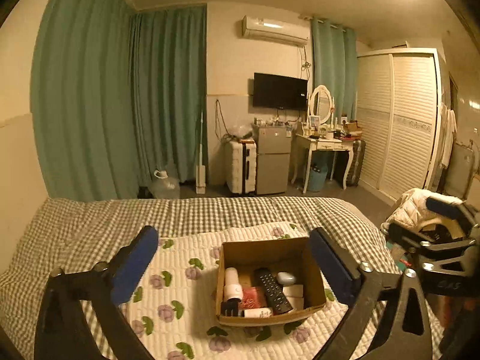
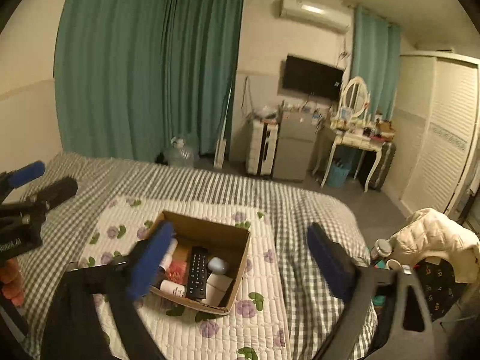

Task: Organize rigid objects

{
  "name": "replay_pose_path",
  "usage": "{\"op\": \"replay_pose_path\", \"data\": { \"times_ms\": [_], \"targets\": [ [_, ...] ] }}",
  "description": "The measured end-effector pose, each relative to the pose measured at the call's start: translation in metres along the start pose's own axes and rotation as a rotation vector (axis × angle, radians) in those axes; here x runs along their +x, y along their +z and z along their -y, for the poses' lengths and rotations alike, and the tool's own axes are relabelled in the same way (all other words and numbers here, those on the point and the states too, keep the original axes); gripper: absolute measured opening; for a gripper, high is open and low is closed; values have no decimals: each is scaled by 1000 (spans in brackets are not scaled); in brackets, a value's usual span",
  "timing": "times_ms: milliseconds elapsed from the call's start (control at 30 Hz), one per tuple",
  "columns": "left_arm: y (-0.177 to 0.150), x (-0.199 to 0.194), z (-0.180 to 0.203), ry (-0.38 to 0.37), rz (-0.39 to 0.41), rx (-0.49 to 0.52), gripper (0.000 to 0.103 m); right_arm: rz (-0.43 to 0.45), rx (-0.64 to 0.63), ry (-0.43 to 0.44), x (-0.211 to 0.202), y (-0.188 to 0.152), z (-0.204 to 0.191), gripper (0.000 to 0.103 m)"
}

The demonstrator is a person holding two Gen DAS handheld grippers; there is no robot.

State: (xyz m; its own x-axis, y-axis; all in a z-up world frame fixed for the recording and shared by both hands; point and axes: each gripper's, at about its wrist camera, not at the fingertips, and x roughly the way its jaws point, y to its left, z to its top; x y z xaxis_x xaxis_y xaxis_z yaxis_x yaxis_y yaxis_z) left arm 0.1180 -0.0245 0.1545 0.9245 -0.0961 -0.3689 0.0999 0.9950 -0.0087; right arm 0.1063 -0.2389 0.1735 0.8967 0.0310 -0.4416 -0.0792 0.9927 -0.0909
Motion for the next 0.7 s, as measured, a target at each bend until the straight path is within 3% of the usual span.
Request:
{"op": "replay_pose_path", "data": {
  "times_ms": [133, 300, 400, 467, 700],
  "targets": [
    [-23, -8, -7, -7, -43, -19, 103, 22, 13, 34, -19, -19, -4, 103],
    [-63, 2, -4, 67, -53, 19, 103, 29, 67, 53, -9, -65, -9, 103],
    [-89, 8, 9, 113, -17, 89, 103, 8, 74, 50, 8, -91, -12, 103],
    [-103, 14, 14, 112, -22, 113, 103, -7, 69, 37, 19, -104, -13, 103],
    [-128, 33, 3, 73, -91, 37, 103, -73, 96, -6, 49, -129, -9, 103]
  ]
}}
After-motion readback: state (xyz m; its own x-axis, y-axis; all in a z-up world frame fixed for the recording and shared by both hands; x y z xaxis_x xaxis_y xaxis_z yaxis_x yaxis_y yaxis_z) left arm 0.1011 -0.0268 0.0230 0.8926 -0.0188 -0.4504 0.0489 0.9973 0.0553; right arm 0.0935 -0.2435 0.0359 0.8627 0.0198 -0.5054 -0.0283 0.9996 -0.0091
